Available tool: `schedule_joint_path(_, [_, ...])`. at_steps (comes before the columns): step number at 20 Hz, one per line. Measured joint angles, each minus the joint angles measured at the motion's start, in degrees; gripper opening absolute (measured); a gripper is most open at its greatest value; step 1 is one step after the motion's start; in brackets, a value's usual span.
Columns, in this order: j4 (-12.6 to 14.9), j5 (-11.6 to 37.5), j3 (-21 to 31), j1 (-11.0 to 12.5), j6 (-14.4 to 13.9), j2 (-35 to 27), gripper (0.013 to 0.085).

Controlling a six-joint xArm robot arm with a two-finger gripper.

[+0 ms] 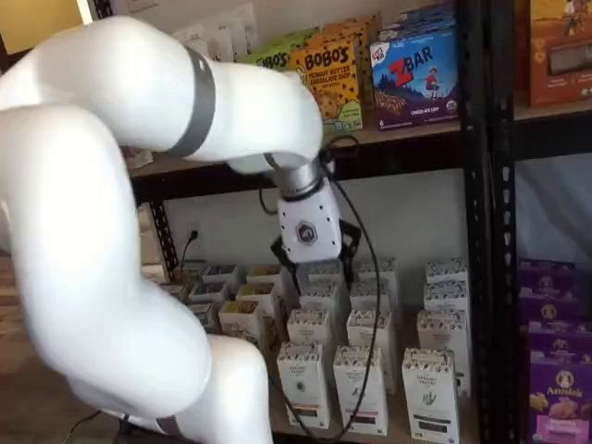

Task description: Pick up the white box with a green strip in the middle, on the bottom shelf, the sixth box from the left

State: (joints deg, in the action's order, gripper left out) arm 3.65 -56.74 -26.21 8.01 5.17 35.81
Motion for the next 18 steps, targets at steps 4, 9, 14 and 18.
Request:
schedule_joint_path(4, [0.15, 6.11, 1.43, 1.63, 1.27, -5.31, 0.0850])
schedule_joint_path(9, [-0.64, 13.05, 2.41, 2.75, 2.67, -10.65, 0.0850])
schedule_joint_path(14, [-0.76, 20.68, 3.00, 3.58, 3.36, -15.95, 0.0850])
schedule_joint_path(18, [-1.41, 24.83, 2.35, 4.13, 4.42, -20.94, 0.0850])
